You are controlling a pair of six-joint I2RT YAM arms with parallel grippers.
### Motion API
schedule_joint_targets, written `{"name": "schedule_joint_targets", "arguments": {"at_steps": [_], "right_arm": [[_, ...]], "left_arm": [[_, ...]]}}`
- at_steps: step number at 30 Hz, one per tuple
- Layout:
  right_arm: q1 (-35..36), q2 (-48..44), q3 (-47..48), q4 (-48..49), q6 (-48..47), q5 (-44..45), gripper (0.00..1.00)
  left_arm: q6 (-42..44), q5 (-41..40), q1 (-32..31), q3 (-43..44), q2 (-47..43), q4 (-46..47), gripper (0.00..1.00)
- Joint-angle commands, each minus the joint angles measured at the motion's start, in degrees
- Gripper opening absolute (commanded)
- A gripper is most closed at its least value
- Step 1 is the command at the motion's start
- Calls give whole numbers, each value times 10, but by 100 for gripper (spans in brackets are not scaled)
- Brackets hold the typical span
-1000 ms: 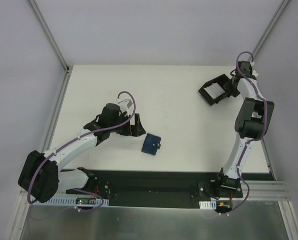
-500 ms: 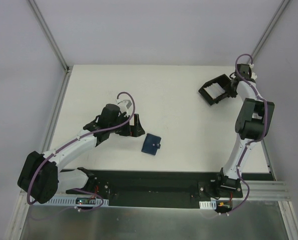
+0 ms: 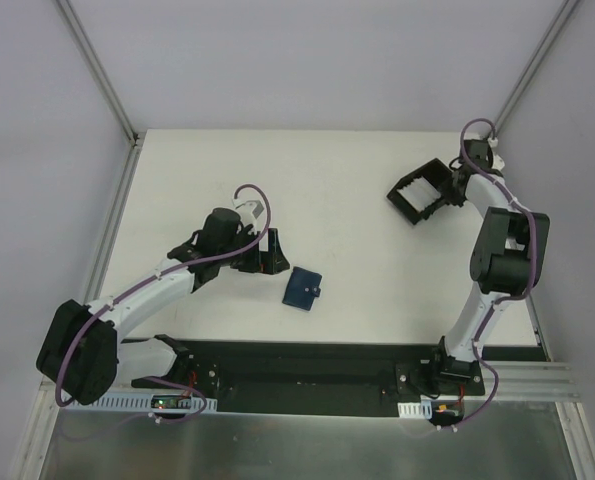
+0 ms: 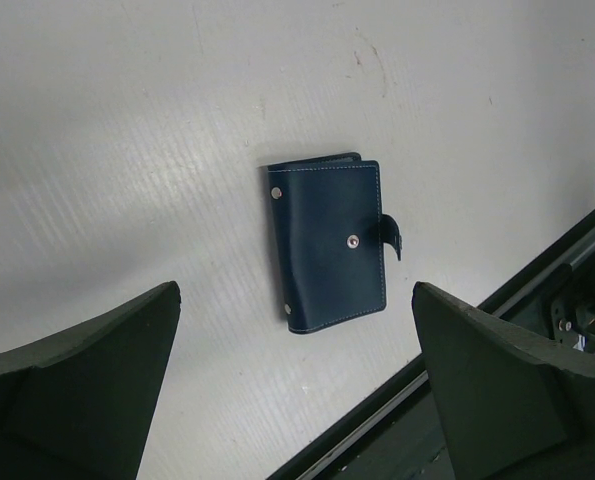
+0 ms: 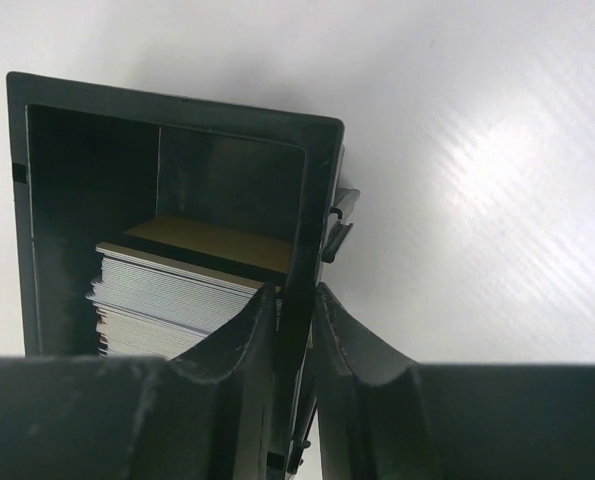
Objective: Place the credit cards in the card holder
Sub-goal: Move the storage box to the center of the board.
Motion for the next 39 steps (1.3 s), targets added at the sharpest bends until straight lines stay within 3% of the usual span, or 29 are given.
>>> {"name": "schedule_joint_targets", "arguments": {"at_steps": [1,14,31,39], "right_arm": [[31,-50,-50,-52,22,-3,21],[154,-164,-173,-72,154,68,19],[333,-187,-145,-170,384,210,20],[366,-148,-120,-188,472,234,21]], "left_arm": [[-1,3,7,4,8,-2,99],[-29,-13,7,-17,-2,-2,99],[-50,-2,7,-58,-31,-2,99],[-53,4,7,-69,-42,-3,99]]}}
